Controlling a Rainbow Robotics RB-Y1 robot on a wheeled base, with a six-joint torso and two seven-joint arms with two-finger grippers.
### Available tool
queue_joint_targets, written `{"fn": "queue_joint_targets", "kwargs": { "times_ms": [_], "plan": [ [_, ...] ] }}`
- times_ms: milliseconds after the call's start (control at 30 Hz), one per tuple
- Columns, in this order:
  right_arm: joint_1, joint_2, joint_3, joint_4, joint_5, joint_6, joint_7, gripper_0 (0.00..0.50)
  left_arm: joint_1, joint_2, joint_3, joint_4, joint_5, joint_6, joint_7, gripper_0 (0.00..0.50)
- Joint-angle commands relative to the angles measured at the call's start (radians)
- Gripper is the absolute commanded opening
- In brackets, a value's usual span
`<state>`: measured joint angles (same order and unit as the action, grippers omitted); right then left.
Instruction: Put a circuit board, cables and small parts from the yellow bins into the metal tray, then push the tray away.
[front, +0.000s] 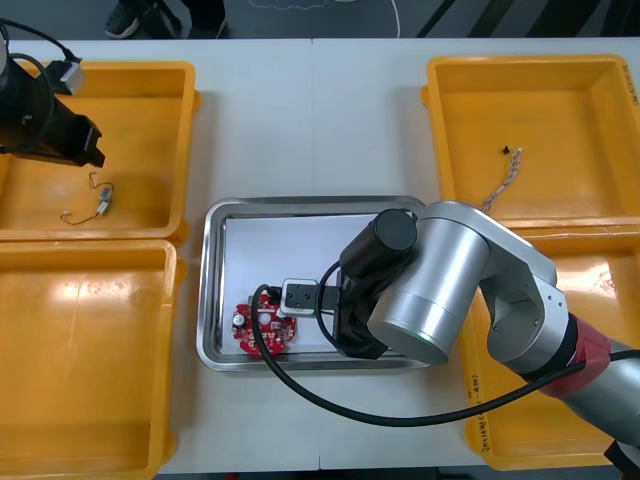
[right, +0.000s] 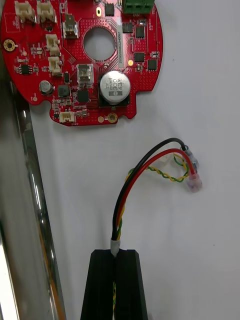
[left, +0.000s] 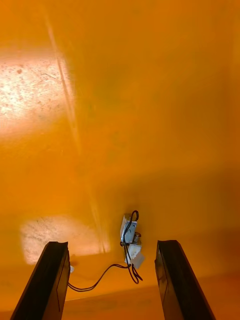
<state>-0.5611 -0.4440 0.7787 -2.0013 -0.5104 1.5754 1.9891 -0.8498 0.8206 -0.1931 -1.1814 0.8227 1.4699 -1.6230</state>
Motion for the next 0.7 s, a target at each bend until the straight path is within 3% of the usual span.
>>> {"fn": "queue_joint_targets", "kwargs": {
  "times_ms": [33,700],
  "plan": [
    [-0.033,-0.021,0.039,0.004,0.032,-0.017,0.037,0.000,-0.051,0.049,-0.054,-0.001,0.010,-0.028,0.015,0.500],
    [-0.033,-0.021,0.079,0.033,0.050,-0.052,0.037,0.000,-0.051,0.048,-0.178,0.063,0.059,-0.117,0.015,0.500]
  ]
}}
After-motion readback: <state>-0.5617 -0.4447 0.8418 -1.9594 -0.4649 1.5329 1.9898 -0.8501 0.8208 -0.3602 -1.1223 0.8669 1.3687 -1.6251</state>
